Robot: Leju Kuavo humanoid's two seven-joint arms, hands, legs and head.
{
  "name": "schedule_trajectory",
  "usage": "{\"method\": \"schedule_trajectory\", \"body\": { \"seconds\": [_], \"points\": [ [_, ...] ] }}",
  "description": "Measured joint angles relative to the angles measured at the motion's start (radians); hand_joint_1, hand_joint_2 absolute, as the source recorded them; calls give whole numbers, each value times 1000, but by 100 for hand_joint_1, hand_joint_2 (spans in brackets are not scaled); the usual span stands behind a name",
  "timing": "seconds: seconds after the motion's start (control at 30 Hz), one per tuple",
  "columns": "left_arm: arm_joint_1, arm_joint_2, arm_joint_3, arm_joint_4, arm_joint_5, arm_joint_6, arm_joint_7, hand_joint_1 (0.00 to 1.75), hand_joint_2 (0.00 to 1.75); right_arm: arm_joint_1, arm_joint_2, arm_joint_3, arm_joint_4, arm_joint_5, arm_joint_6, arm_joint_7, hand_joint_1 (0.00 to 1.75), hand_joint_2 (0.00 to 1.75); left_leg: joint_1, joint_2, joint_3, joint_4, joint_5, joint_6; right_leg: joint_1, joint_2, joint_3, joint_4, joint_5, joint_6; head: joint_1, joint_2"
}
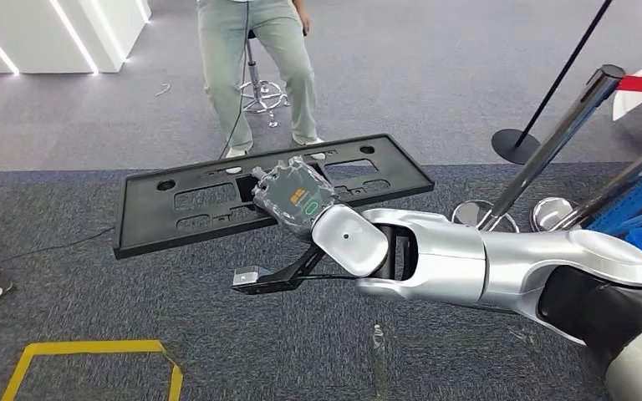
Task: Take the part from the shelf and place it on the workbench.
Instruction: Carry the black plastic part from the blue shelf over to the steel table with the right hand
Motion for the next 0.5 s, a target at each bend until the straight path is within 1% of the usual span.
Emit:
{"method": "schedule_trajectory", "body": {
  "seconds": [0.03,0.07,0.1,0.13,0.17,0.2,0.23,0.27,0.3,0.33,0.37,0.4,0.43,0.47,0.5],
  "points": [
    [-1,0,0,0,0,-1,-5,0,175,2,0,-1,1,-2,2,0,175,175,2,11,-27,56,-20,-4,2,-15,1,0,-1,-1,0,0],
    [-2,0,0,0,0,-2,-10,0,175,8,0,-5,2,-5,5,0,175,175,5,18,-41,87,-26,-7,2,-30,2,0,-3,-1,0,0],
    [-3,0,0,0,0,-4,-15,0,175,15,0,-13,4,-7,13,0,175,175,7,22,-35,80,-15,-9,2,-44,3,1,-5,0,0,0],
    [-3,0,0,0,0,-5,-17,0,175,22,0,-23,5,-6,29,0,175,175,8,29,-9,36,9,-10,2,-58,4,2,-8,2,0,0],
    [-3,0,-1,0,-1,-7,-19,0,175,27,0,-36,7,-3,51,0,175,175,9,45,30,-32,35,-9,2,-72,6,3,-11,5,0,0],
    [-3,0,-1,0,-1,-9,-20,0,175,29,-2,-52,9,1,77,0,175,175,5,66,66,-94,52,-4,5,-84,7,5,-15,9,0,0],
    [-4,0,-1,0,-1,-11,-21,0,175,29,-4,-69,11,3,100,1,175,175,1,82,91,-139,61,2,7,-94,8,6,-19,14,1,0],
    [-4,0,-1,0,-1,-13,-21,0,175,30,-6,-86,13,5,118,1,175,175,-4,91,102,-162,62,10,10,-104,10,5,-21,20,3,0],
    [-3,1,-1,0,-1,-15,-20,0,175,31,-8,-104,14,5,131,1,175,175,-8,86,102,-166,61,18,12,-115,12,3,-23,26,4,0],
    [-2,1,-1,0,-1,-16,-18,0,175,31,-9,-118,14,5,144,1,175,175,-10,72,102,-170,63,26,11,-125,16,1,-24,32,5,0],
    [0,2,-1,0,-1,-18,-16,0,175,31,-10,-130,15,5,156,1,175,175,-9,59,105,-175,65,32,9,-119,19,2,-29,38,6,0],
    [1,2,-1,0,-1,-20,-14,0,175,32,-11,-141,15,6,169,1,175,175,-7,49,109,-181,67,38,6,-99,15,15,-40,43,6,0],
    [1,2,-1,0,0,-22,-11,0,175,32,-12,-152,16,8,187,1,175,175,-4,38,114,-186,69,44,3,-68,1,48,-61,46,7,0],
    [1,2,-1,0,0,-24,-9,0,175,33,-14,-162,17,11,208,1,175,175,-2,27,117,-189,70,49,1,-32,-25,103,-88,47,8,0],
    [-1,2,-1,0,0,-26,-8,0,175,35,-16,-173,17,14,232,1,175,175,-1,15,118,-190,70,53,1,-8,-60,170,-116,47,9,0]
  ]
}}
